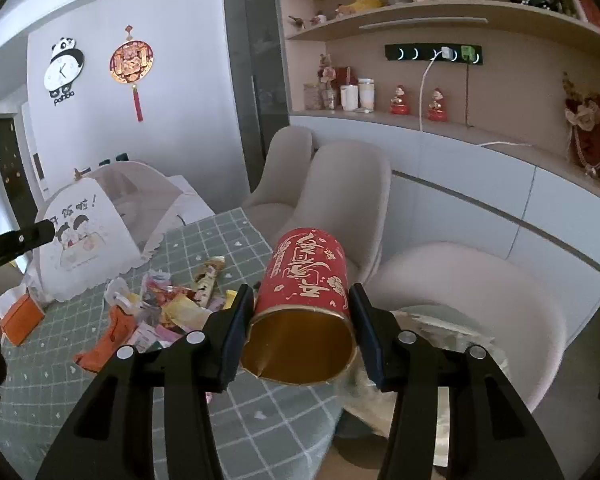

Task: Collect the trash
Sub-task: 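Lift the red paper cup with the right gripper while the left lifts the orange bag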

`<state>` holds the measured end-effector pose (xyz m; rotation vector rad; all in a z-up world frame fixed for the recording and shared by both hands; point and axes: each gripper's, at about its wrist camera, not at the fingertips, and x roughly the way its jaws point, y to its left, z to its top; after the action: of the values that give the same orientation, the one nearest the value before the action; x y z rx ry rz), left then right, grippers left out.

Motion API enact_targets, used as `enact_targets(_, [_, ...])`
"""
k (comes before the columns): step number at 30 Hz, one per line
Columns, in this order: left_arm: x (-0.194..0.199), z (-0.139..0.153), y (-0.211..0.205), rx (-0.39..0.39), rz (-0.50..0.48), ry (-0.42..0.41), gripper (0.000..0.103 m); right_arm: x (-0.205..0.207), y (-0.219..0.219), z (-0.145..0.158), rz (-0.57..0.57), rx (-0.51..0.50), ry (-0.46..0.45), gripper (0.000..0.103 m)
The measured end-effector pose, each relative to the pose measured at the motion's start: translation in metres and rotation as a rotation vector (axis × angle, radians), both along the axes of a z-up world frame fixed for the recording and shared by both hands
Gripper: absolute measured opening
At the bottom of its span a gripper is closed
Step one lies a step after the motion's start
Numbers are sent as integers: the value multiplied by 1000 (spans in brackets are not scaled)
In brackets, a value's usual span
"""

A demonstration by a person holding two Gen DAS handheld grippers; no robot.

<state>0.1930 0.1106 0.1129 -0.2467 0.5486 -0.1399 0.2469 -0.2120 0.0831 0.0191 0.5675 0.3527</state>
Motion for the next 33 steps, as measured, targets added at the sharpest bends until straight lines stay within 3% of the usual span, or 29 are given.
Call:
enact_targets(2, [-4,-7,9,-1,5,4,14,-3,-4,-4,2,6,1,47])
enact_targets(4, [-9,-24,27,-9,22,21,34,-6,-7,-9,7,25,15,47])
enact_targets(6, [-15,-44,49,-30,64,48,45,-9,-3,-17,14,28,28,47])
enact_targets(13, [-37,-119,106,-53,159,218,52,-22,25,-46,47,42,103,47])
enact_targets(22, [-40,-188,140,-168,250,357,52,-41,54,-59,86,0,131,47])
enact_targets(30, [-25,-210,123,-201,262,420,53,-45,64,-71,83,-6,180,47])
enact_targets(32, [-19,-214,118,-190,258,446,42,-48,67,-71,90,-17,180,47])
enact_targets(33, [-17,-215,114,-163,260,459,16,-49,68,-71,92,-20,179,47])
